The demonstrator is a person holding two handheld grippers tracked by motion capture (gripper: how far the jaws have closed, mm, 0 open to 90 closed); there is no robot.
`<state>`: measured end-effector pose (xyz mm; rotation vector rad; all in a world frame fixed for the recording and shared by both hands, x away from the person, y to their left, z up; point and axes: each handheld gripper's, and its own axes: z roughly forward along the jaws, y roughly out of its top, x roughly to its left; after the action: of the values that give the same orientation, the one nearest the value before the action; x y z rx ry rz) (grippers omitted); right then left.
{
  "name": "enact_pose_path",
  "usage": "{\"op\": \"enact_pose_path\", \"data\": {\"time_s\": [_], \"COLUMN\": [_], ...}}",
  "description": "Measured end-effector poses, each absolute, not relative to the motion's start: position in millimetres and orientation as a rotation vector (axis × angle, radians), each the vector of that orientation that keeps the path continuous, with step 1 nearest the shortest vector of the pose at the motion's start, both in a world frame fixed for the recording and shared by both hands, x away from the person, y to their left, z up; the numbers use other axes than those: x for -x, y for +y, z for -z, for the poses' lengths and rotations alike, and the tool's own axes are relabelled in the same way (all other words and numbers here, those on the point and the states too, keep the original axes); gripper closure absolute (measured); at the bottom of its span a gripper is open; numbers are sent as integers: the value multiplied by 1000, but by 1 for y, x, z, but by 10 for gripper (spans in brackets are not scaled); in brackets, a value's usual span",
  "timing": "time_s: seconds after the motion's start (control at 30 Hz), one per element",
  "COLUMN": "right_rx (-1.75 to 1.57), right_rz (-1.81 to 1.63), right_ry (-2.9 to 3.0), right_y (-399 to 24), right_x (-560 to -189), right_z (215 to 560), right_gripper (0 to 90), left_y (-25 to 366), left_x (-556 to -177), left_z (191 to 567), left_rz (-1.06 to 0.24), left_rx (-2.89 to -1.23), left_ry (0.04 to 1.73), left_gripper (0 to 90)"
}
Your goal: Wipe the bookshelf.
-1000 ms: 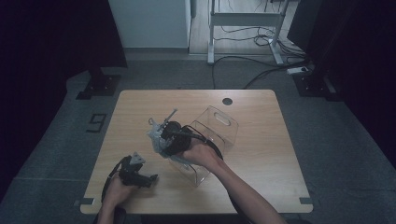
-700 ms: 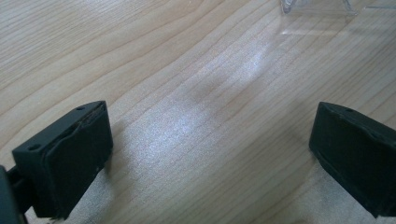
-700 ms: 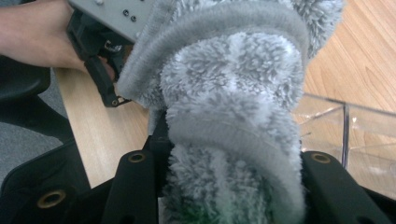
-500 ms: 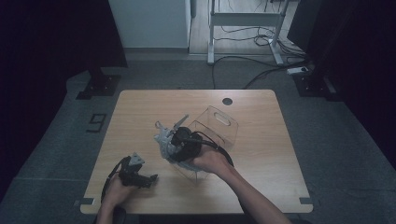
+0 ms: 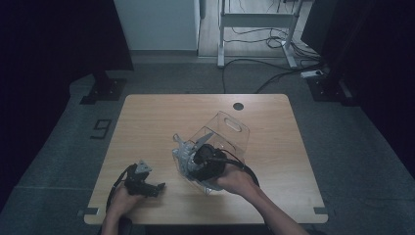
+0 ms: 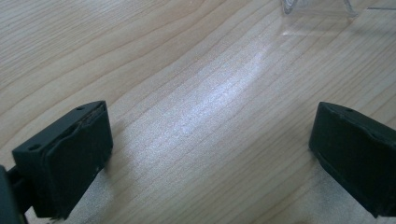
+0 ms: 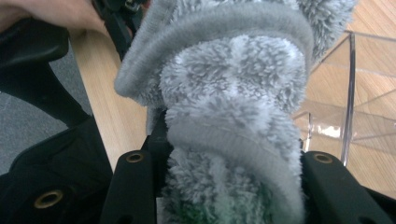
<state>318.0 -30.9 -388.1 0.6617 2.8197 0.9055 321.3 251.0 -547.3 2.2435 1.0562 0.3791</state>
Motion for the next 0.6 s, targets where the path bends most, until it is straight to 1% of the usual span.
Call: {"op": "enact_pose_path", "data": {"time_s": [0.33,0.6], "right_rx": [-657,-654], "right_rz": [-932,-935], "right_ry": [2803,2797], "right_y": [-50,-61], "right_x": [-302,-293], "right_z": [397,411], "right_gripper": [546,549], "left_y": [251,251], "left_x": [-321,-321], "left_z": [547,547], "left_rz": [-379,-378], "left_rx": [-2247,-2248], "left_ry": [1053,1053], "left_gripper": [0,0]}}
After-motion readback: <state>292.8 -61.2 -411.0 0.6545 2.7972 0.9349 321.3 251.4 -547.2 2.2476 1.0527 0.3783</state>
